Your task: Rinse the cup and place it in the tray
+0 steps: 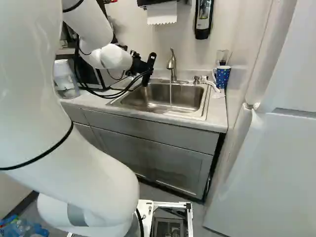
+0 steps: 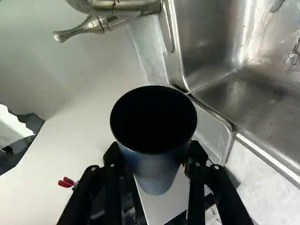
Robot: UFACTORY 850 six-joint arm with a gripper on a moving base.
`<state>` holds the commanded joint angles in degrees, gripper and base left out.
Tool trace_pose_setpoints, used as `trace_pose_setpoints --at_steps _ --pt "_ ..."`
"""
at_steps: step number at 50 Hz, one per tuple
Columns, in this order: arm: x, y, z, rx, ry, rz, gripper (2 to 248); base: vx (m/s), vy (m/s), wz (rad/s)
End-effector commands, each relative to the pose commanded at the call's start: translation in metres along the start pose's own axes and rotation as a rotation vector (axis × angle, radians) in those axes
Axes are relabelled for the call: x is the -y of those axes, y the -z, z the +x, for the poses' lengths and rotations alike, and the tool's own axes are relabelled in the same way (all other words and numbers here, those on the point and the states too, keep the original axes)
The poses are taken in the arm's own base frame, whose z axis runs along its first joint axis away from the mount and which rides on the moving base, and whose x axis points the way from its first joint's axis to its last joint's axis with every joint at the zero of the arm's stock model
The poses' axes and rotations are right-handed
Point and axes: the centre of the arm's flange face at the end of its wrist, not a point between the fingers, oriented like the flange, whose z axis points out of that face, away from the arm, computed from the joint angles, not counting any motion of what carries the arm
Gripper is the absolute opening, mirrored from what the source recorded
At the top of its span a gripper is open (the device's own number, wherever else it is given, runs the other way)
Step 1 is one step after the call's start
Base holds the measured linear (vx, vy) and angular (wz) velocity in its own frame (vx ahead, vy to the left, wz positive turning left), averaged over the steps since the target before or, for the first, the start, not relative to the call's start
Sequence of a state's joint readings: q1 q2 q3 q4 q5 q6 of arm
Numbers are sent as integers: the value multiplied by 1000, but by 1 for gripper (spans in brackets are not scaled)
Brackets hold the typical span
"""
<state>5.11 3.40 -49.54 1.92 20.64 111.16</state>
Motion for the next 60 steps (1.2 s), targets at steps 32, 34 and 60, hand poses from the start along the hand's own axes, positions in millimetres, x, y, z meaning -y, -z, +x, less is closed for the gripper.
trace_pose_setpoints --at_steps 32,34,60 --pt "0 0 0 0 0 0 126 0 0 0" --pt "0 0 0 0 0 0 126 0 0 0" --pt "0 0 0 0 11 0 126 0 0 0"
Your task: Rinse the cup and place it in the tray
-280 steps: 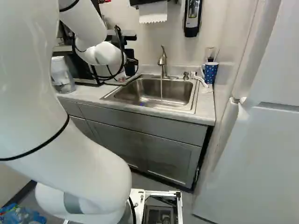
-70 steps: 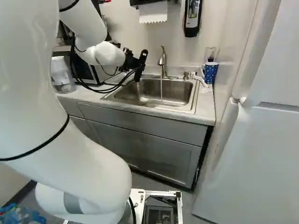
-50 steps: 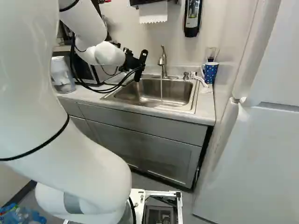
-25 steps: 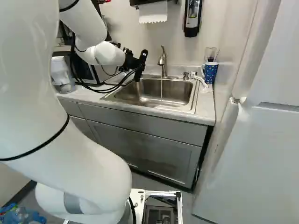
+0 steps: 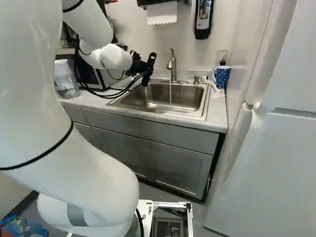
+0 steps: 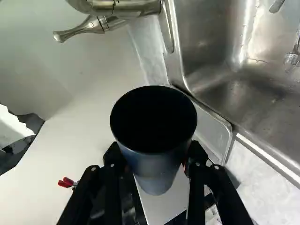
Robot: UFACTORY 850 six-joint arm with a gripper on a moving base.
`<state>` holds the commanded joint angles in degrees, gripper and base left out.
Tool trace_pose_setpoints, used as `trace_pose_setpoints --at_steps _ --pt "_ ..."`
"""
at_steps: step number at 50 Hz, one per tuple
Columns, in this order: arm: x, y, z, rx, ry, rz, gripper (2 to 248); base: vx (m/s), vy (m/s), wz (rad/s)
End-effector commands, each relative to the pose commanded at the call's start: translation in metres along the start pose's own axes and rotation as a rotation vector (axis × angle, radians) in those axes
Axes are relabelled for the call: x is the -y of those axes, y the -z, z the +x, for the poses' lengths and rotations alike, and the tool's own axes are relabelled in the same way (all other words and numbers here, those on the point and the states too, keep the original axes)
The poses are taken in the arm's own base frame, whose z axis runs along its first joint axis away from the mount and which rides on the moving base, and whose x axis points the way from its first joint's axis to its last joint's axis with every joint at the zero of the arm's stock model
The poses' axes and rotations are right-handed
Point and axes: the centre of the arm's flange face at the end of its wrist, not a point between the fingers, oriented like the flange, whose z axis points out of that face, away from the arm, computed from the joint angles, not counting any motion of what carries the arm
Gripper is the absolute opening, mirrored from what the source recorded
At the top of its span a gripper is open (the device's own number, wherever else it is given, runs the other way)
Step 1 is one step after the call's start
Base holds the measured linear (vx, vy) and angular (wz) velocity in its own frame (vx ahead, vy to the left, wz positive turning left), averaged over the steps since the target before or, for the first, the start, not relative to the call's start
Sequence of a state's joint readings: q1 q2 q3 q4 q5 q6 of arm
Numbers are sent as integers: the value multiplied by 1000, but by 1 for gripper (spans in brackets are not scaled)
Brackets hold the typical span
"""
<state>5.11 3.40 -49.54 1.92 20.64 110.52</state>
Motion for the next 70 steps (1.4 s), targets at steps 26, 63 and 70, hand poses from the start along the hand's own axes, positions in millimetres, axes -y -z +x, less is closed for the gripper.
trace_pose_setpoints --at_steps 26,63,70 --pt "0 0 0 0 252 0 126 0 0 0" --pt "0 0 0 0 640 0 126 0 0 0" --pt "0 0 0 0 672 0 126 0 0 0"
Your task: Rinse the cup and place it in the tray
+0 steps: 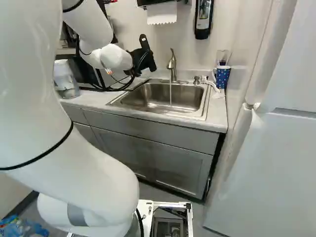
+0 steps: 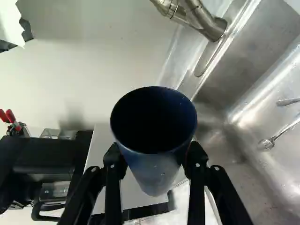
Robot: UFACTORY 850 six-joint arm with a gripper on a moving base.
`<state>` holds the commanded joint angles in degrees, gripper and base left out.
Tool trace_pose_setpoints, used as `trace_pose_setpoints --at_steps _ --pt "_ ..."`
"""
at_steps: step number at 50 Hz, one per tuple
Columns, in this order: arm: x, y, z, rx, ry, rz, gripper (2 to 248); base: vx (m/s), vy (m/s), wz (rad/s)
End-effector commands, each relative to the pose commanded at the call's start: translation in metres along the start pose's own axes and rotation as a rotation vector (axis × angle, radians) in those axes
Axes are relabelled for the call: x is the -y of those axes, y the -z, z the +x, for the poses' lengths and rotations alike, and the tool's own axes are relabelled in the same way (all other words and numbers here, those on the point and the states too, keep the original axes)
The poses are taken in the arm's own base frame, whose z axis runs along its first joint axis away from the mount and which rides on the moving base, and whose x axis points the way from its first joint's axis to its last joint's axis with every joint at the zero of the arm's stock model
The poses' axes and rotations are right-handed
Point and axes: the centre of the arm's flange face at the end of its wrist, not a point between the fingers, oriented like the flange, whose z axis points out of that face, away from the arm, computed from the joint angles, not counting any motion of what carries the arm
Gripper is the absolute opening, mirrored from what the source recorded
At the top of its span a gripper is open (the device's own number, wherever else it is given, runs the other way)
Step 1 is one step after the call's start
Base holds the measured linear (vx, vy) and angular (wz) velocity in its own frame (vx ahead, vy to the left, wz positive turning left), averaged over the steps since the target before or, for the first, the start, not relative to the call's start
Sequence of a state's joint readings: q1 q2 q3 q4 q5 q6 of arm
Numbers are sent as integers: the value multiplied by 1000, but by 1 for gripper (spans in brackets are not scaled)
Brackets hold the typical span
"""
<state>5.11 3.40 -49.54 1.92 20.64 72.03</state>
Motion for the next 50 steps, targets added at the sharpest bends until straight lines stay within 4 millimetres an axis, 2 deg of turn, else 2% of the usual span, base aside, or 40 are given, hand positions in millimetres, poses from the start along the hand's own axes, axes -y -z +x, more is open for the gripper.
trace_pose_setpoints --at_steps 13,50 --pt "0 0 0 0 41 0 126 0 0 0" --pt "0 0 0 0 421 0 126 0 0 0"
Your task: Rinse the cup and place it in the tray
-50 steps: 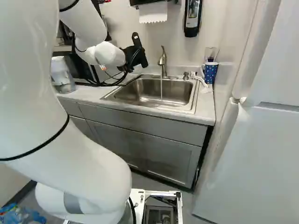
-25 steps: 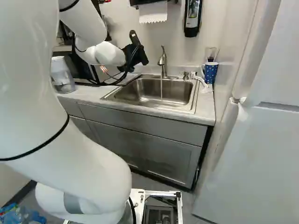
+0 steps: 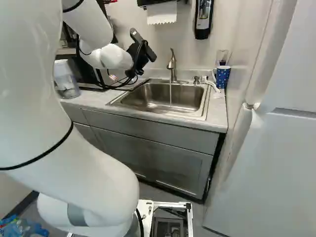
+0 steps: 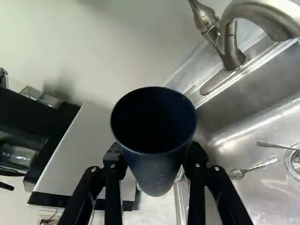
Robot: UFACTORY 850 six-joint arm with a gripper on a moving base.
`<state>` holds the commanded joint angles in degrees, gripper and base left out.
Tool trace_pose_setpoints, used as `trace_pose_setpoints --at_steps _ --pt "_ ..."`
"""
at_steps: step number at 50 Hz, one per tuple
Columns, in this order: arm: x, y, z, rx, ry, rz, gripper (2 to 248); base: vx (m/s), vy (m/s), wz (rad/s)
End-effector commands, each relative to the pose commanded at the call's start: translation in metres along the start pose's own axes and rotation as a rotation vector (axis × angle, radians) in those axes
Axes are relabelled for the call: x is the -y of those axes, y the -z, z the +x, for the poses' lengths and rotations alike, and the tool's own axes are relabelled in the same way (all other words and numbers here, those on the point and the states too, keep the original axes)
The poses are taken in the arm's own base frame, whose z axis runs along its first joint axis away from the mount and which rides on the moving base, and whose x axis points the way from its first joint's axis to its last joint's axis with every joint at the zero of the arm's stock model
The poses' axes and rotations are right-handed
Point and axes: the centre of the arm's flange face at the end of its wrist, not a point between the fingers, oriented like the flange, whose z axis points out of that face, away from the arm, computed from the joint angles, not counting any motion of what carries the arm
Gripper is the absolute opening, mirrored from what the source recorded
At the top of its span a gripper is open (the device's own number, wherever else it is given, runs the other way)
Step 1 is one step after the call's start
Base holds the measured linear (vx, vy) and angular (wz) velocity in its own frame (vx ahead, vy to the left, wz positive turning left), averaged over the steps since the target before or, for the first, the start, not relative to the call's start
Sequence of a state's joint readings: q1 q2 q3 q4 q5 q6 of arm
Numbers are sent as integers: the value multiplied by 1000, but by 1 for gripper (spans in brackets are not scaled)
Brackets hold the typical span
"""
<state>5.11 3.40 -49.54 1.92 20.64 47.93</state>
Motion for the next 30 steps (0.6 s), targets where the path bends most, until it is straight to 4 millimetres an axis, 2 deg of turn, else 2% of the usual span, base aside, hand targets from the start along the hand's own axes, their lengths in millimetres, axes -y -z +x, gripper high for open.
trace_pose_setpoints --at_steps 30 --pt "0 0 0 0 315 0 126 0 0 0"
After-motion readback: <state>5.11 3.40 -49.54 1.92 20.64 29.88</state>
